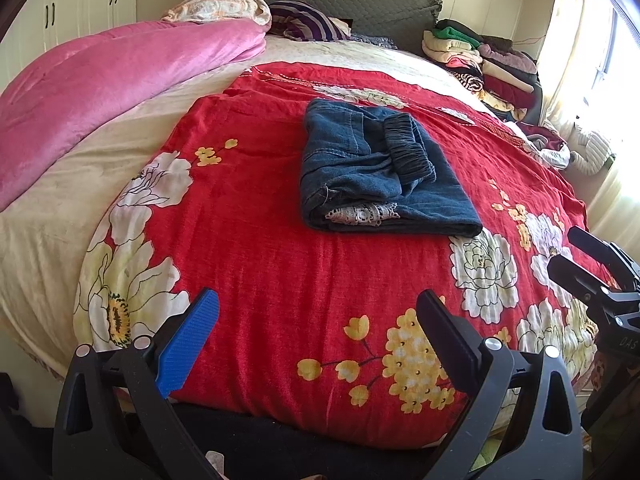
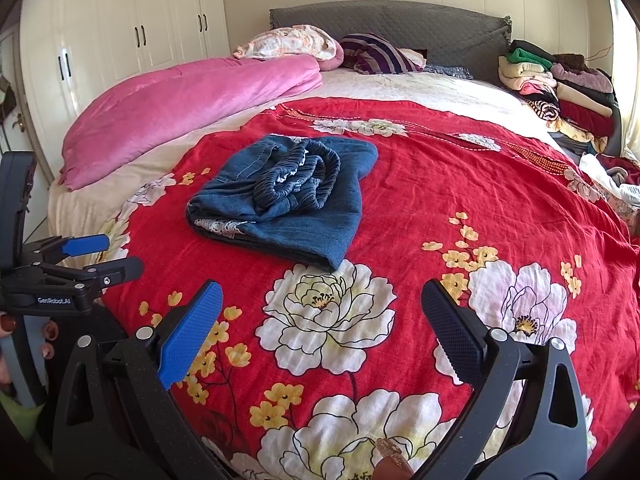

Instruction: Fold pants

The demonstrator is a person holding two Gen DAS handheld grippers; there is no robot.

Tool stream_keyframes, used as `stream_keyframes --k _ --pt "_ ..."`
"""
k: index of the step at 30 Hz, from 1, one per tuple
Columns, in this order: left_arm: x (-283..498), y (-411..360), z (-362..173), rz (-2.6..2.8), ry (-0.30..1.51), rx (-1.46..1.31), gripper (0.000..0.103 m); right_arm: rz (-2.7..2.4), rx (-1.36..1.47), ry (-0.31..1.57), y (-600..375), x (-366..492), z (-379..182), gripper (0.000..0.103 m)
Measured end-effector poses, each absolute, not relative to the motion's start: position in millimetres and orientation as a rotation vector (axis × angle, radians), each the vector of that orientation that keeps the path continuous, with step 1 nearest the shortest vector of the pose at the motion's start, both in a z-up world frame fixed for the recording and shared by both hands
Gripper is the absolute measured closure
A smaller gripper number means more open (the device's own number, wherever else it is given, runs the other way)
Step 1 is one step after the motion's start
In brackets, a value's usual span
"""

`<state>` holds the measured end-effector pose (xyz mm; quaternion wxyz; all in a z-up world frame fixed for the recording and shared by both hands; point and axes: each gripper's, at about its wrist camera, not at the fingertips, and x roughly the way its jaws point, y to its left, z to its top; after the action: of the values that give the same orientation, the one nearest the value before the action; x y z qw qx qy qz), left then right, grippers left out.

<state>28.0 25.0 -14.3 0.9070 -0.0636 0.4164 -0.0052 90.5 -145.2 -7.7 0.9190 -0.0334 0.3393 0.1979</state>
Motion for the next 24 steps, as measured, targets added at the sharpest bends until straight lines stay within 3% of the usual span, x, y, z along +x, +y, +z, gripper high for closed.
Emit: stream_keyframes --k 24 --pt "38.8 28.4 -21.2 0.039 0.902 -0.083 0.004 0.375 -0.061 0.718 -156.0 100.5 -15.7 0.009"
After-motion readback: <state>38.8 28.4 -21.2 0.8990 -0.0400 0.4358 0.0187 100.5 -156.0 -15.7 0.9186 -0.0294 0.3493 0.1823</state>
